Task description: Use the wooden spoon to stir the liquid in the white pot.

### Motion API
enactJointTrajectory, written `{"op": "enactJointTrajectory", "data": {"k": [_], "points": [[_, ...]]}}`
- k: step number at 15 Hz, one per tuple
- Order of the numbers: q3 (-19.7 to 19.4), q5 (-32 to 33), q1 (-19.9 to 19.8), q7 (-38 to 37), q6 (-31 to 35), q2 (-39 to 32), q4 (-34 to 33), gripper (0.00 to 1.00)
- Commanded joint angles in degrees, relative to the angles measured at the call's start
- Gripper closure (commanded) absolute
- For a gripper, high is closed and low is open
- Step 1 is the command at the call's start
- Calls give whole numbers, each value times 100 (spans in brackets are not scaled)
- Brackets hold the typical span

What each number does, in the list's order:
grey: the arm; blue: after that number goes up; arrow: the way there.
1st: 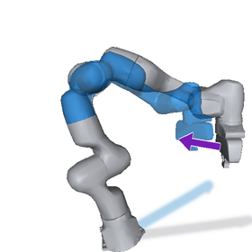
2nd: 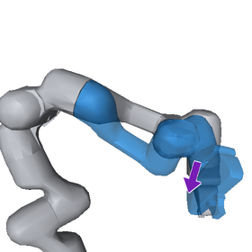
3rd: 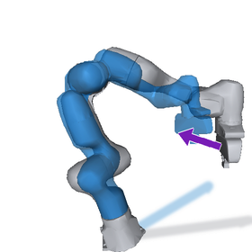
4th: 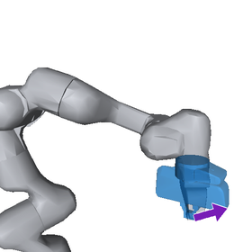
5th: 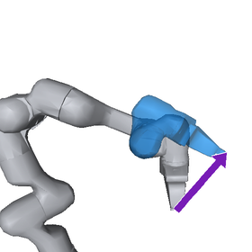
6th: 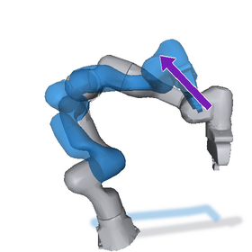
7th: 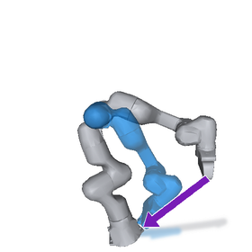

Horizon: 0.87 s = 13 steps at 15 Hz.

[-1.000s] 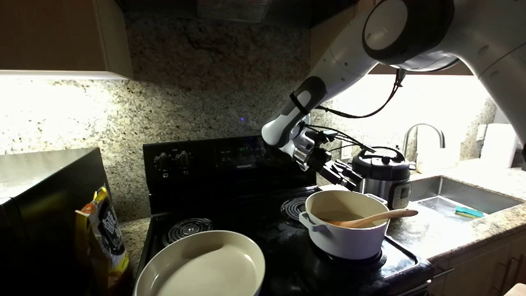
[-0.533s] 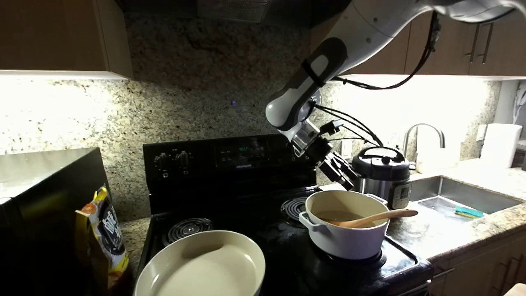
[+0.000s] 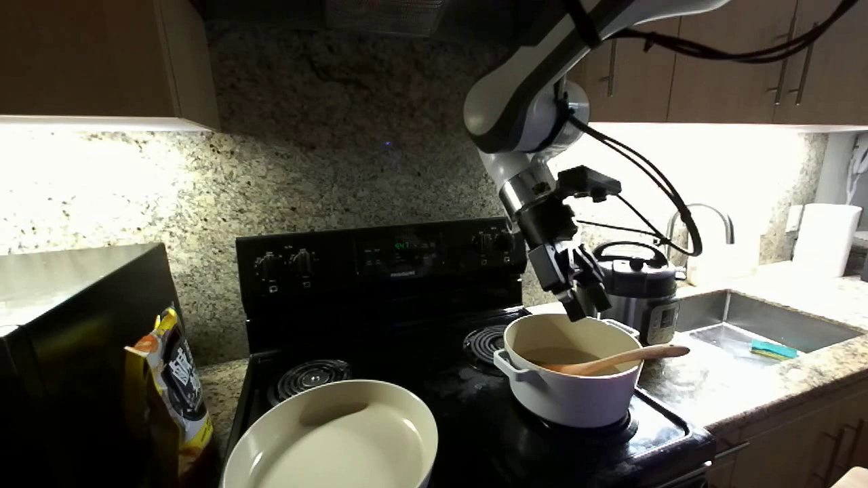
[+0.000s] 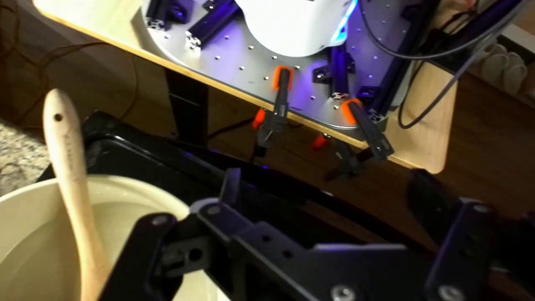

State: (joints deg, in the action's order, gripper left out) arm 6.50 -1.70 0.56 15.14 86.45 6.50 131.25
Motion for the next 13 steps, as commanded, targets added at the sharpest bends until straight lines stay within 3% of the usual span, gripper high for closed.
{"op": "enactJointTrajectory", "data": {"k": [1, 4, 5, 7, 13], "points": [[-252, -948, 154, -162, 226, 1444, 1141, 0], [-334, -1666, 247, -409, 187, 2410, 1689, 0], [-357, -1257, 236, -159, 4, 1585, 1128, 0], [-379, -1296, 277, -181, -6, 1870, 1240, 0], [-404, -1303, 272, -171, -5, 1610, 1173, 0]]}}
